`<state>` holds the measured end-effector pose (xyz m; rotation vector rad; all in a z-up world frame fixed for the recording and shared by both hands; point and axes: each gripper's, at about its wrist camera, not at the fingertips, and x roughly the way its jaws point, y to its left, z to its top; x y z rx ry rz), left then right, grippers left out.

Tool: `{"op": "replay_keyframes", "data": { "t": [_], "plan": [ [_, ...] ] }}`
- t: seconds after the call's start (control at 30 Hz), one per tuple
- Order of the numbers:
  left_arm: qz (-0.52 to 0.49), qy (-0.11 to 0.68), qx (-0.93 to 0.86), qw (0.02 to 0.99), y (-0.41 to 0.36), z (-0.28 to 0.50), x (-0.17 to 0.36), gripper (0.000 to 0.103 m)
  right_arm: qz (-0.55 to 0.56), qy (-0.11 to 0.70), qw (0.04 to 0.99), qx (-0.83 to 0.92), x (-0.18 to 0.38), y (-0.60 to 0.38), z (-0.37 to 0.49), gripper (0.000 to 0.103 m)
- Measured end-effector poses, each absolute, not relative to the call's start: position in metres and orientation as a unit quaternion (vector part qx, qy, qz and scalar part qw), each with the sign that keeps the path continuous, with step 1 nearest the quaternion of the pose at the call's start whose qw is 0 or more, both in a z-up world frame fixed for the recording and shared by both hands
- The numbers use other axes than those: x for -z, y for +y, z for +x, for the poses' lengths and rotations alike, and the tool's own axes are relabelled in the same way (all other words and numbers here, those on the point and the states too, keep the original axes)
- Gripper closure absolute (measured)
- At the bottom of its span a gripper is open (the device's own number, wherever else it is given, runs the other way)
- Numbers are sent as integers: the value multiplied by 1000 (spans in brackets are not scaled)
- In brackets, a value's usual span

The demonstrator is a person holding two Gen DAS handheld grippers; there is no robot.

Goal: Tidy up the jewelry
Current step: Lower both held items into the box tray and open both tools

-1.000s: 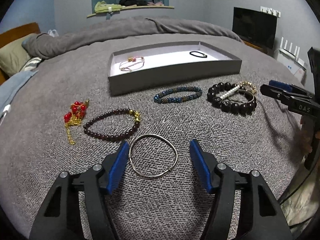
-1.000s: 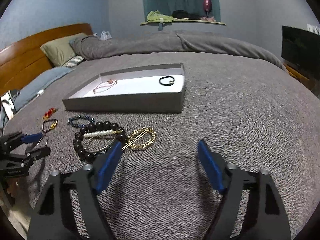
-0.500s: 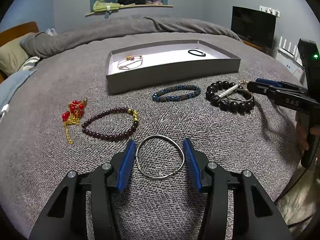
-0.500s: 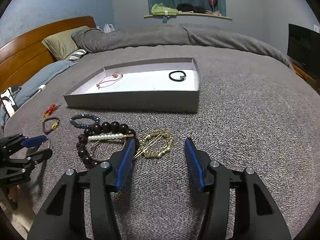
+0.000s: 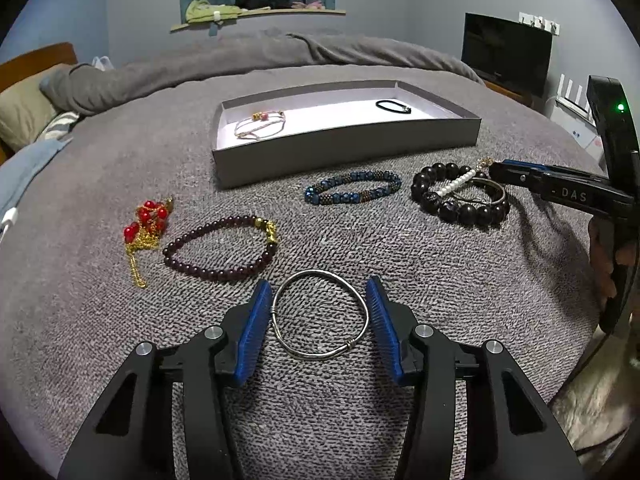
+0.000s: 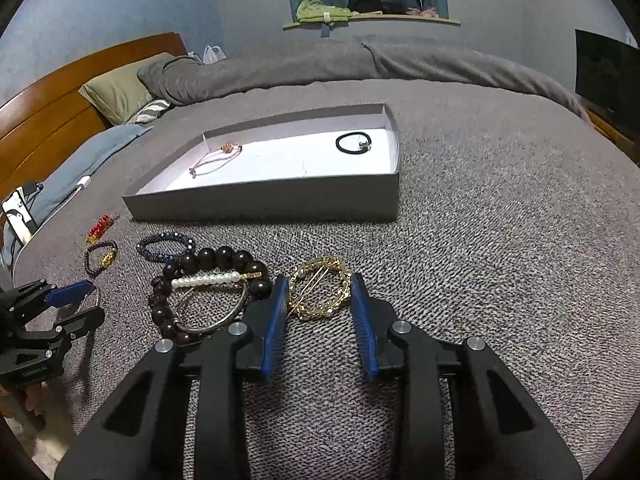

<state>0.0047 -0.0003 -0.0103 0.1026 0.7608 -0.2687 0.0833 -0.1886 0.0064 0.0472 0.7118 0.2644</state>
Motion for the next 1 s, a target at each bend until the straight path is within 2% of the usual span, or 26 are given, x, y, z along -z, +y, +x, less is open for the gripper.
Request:
{"op": "replay_keyframes", "data": {
  "t": [0.33,0.57,0.83,1.0],
  "plan": [
    [34,347,140,927,3,1,0,53,27,319,940,-115,-20,-199,78,72],
    [58,308,125,941,-5,6,-28,53,20,298,947,-115,-40,-198,84,72],
    [28,298,118,947,1,77,-71,53,33,261,957,-120,-81,-192,129,72],
    [17,329,108,938,1,136,-72,53,47,304,942,-136,-81,-189,187,72]
  ]
}}
